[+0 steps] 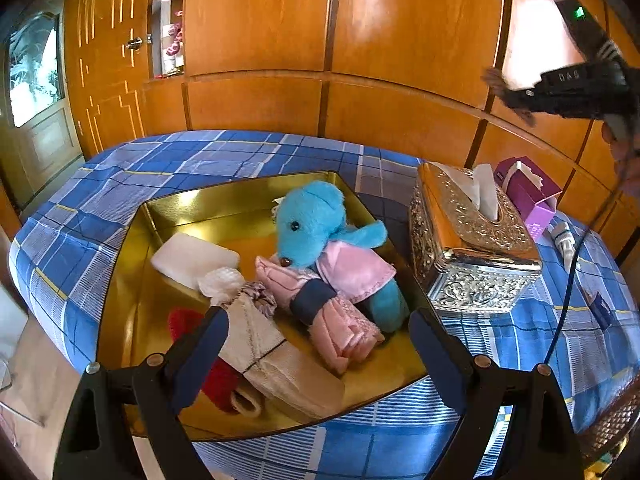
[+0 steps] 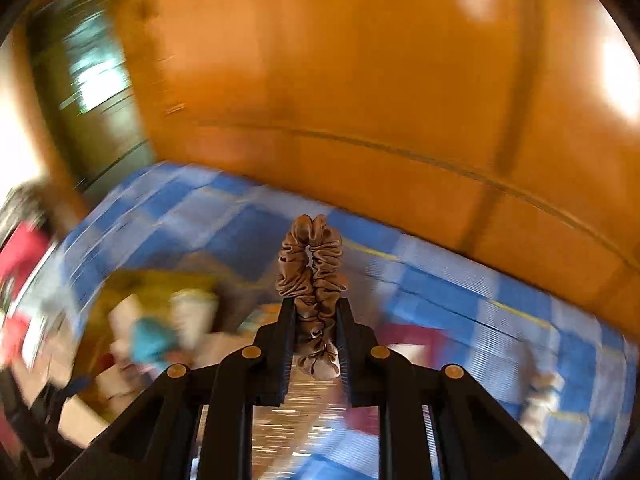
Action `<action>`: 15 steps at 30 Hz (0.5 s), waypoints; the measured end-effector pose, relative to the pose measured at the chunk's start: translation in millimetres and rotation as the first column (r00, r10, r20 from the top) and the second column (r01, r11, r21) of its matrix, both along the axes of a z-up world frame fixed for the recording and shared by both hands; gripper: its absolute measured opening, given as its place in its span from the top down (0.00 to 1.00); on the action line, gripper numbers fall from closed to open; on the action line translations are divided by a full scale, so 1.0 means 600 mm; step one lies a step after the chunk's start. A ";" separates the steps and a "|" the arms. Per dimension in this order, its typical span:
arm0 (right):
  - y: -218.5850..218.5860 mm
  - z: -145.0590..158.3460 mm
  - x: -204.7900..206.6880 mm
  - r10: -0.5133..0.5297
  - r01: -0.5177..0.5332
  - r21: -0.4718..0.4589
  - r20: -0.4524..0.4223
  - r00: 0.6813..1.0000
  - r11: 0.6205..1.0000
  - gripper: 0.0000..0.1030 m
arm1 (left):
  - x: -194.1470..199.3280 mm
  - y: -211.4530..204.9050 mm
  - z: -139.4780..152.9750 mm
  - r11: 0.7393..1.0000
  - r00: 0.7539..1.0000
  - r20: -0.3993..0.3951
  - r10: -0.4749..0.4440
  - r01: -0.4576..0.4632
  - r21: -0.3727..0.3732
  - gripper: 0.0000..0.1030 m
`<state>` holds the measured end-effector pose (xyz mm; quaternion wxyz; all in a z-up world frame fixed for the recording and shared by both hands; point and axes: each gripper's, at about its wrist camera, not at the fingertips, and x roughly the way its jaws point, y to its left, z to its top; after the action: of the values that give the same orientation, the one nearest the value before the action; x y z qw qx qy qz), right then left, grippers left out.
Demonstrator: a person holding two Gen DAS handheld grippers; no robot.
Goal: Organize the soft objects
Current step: 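Carry the brown scrunchie into the gold tray and open the right tool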
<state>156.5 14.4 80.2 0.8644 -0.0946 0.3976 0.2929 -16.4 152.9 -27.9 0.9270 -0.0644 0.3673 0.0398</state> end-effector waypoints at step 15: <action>0.226 -0.165 -0.110 0.286 -0.279 0.067 -0.260 0.922 0.958 0.83 | -0.020 0.133 -0.011 0.957 0.957 -0.001 0.290 -0.290 -0.011 0.11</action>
<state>90.3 150.1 -18.7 0.7529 -0.0983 0.4883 0.4302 -28.4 232.8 -34.7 0.9109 -0.1227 0.3539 0.1730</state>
